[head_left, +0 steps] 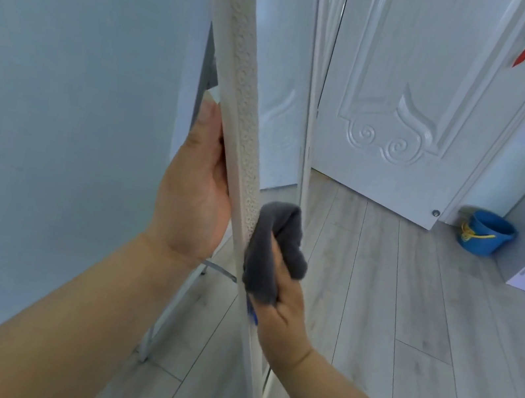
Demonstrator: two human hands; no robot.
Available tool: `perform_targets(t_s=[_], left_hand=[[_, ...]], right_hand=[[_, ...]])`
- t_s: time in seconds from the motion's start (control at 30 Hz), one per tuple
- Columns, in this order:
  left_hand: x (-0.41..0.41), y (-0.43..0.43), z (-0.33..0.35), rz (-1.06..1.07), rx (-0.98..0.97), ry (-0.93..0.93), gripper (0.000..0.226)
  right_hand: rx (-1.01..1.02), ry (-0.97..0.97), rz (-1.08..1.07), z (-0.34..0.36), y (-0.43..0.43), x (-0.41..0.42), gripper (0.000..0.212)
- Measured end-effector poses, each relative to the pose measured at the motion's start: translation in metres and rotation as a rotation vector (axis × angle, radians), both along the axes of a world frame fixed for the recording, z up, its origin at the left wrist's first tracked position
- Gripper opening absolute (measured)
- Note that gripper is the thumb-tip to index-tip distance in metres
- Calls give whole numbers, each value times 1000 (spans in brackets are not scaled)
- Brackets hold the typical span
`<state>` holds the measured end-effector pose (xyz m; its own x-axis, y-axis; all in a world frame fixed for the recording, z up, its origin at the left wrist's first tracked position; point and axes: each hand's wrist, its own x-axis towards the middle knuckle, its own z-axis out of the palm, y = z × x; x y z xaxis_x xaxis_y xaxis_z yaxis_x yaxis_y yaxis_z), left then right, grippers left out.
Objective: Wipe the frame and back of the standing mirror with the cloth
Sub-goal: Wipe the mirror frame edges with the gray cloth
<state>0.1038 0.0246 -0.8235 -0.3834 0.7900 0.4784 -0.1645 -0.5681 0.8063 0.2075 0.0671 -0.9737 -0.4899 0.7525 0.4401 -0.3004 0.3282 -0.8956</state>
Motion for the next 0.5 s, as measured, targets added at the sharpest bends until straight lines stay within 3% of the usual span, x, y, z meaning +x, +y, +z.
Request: perform_targets(t_s=[0.1, 0.17, 0.23, 0.33, 0.5], left_hand=[[2, -1, 0, -15, 31, 6, 51], [1, -1, -1, -51, 66, 81, 63], [0, 3, -3, -4, 52, 111, 51], [-4, 6, -7, 145, 34, 156, 15], [-1, 12, -16, 373, -42, 316, 28]], right_hand=[[87, 19, -50, 36, 7, -7, 43], [297, 68, -60, 78, 16, -18, 46], [341, 84, -69, 118, 33, -30, 42], [206, 49, -171, 154, 64, -47, 40], [-248, -140, -272, 71, 109, -50, 37]])
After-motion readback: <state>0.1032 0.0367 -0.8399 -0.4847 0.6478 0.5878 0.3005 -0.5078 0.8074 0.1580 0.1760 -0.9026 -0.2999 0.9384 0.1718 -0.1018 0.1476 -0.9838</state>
